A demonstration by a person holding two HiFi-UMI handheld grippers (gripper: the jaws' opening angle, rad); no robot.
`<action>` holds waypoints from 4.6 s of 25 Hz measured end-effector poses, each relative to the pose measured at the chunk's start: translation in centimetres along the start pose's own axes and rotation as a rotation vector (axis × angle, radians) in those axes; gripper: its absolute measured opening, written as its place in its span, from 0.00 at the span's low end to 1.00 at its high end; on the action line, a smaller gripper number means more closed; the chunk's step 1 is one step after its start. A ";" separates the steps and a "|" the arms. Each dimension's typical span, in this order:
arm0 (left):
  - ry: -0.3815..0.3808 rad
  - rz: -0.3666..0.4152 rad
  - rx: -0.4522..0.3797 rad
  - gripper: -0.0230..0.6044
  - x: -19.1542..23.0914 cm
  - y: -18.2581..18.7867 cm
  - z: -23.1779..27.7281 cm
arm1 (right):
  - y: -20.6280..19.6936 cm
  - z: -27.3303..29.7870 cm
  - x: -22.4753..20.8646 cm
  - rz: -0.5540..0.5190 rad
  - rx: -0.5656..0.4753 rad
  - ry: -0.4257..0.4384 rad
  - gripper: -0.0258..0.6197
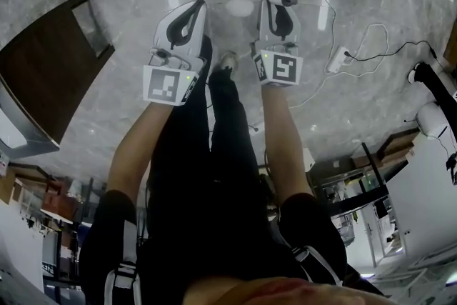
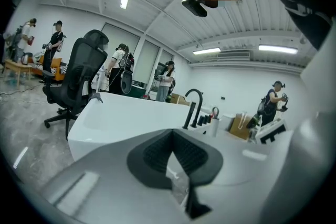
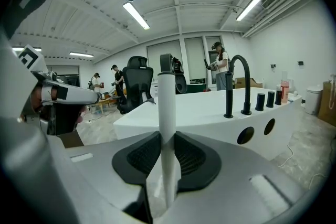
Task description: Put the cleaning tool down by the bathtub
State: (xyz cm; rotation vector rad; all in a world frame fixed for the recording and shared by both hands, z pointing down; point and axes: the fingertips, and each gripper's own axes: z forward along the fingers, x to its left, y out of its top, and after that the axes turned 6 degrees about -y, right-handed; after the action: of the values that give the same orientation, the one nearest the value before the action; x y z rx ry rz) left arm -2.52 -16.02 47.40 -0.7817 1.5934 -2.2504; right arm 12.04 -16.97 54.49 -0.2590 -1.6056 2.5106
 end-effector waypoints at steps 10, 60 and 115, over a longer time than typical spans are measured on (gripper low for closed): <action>0.007 -0.020 -0.001 0.05 1.7 -4.4 1.7 | -6.3 4.2 0.1 -0.026 0.014 0.009 0.17; 0.052 -0.048 -0.067 0.05 8.1 -15.2 4.5 | -25.8 17.1 -1.3 -0.060 0.124 0.000 0.17; 0.069 -0.080 -0.048 0.05 13.0 -16.2 6.6 | -27.3 27.8 -2.1 -0.049 0.206 -0.011 0.17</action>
State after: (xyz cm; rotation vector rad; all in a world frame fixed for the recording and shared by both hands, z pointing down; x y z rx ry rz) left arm -7.96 -22.04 67.60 -0.8023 1.6818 -2.3259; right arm 8.72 -30.63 90.95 -0.1794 -1.3259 2.6168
